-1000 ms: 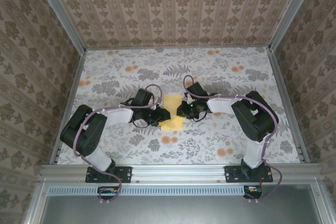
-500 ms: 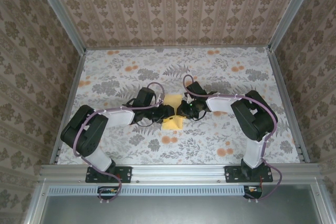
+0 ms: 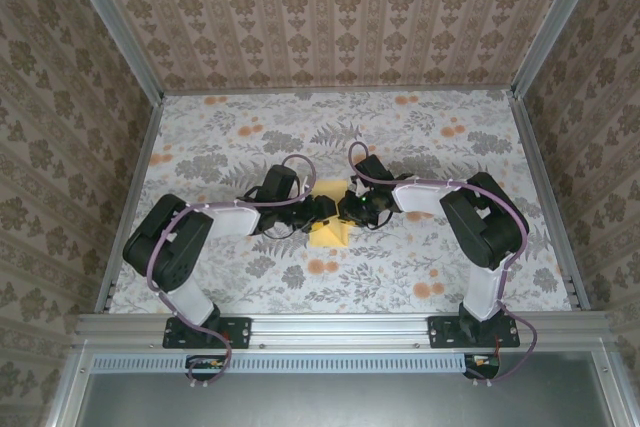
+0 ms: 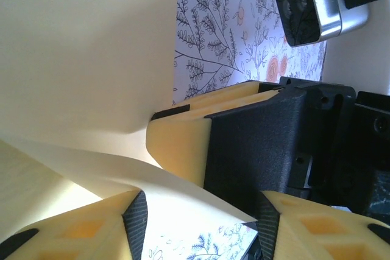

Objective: Fold a paper plane with a square sheet of paper (pick it up from the middle)

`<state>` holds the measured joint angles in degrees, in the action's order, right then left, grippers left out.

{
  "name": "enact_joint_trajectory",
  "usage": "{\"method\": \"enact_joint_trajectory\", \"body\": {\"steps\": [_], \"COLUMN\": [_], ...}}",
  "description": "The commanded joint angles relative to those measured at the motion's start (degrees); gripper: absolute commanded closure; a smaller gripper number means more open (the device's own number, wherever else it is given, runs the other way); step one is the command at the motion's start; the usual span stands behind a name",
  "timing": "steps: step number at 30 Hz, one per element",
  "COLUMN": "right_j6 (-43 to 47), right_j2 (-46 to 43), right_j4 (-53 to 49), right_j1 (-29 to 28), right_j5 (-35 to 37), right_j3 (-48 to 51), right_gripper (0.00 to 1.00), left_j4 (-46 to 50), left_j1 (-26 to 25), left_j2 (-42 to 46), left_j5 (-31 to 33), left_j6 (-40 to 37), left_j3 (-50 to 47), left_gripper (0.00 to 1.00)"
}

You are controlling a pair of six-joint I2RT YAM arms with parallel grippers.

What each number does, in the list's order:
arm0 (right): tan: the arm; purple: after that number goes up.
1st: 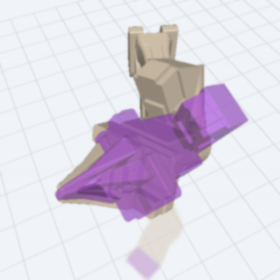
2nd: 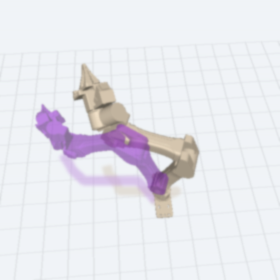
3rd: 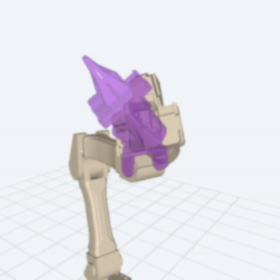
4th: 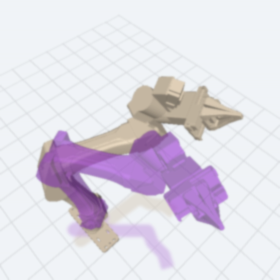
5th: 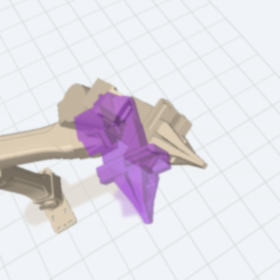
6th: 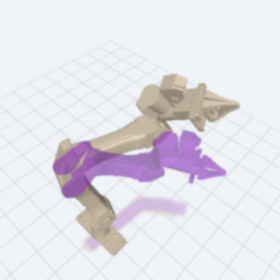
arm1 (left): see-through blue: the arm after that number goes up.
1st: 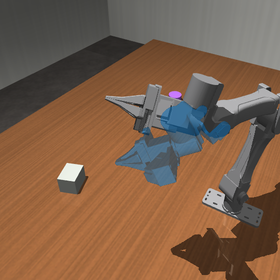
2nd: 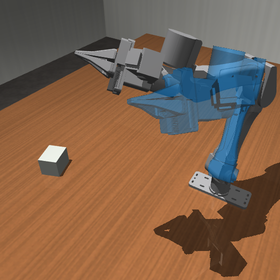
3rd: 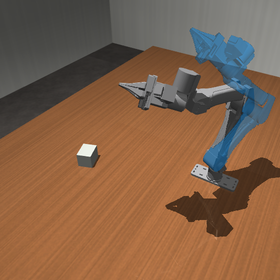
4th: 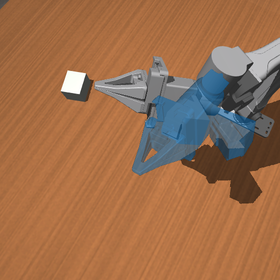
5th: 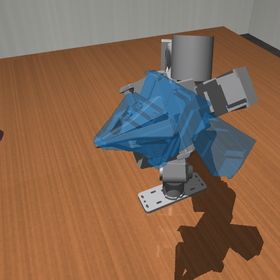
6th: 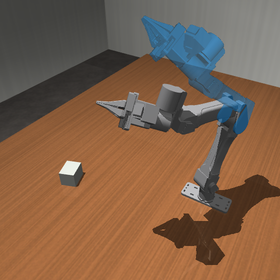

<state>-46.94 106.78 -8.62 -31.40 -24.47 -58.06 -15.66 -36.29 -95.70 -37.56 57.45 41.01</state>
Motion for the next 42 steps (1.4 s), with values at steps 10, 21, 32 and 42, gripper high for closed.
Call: {"method": "enact_joint_trajectory", "body": {"steps": [10, 21, 32, 42], "right_j6": [-1.8, -2.4, -1.9, -1.4], "right_j2": [-2.6, -2.1, 0.6, 0.8], "right_j4": [-2.5, -1.6, -3.8, -5.2], "right_j1": [1.9, 2.3, 2.2, 2.3], "right_j5": [-0.8, -1.4, 0.9, 1.6], "right_j3": [1.1, 1.8, 1.4, 1.0], "right_gripper": [0.68, 0.73, 0.86, 0.87], "left_j4": [-1.3, -1.8, -10.4, -19.3], "left_j1": [0.0, 0.0, -1.0, -1.3], "left_j2": [-1.3, -1.0, 0.7, -2.3], "left_j5": [0.3, 0.1, -1.4, -3.6], "left_j6": [-0.2, 0.4, 6.1, 11.1], "left_j3": [1.1, 0.8, -4.1, -3.6], "left_gripper": [0.38, 0.43, 0.53, 0.55]}}
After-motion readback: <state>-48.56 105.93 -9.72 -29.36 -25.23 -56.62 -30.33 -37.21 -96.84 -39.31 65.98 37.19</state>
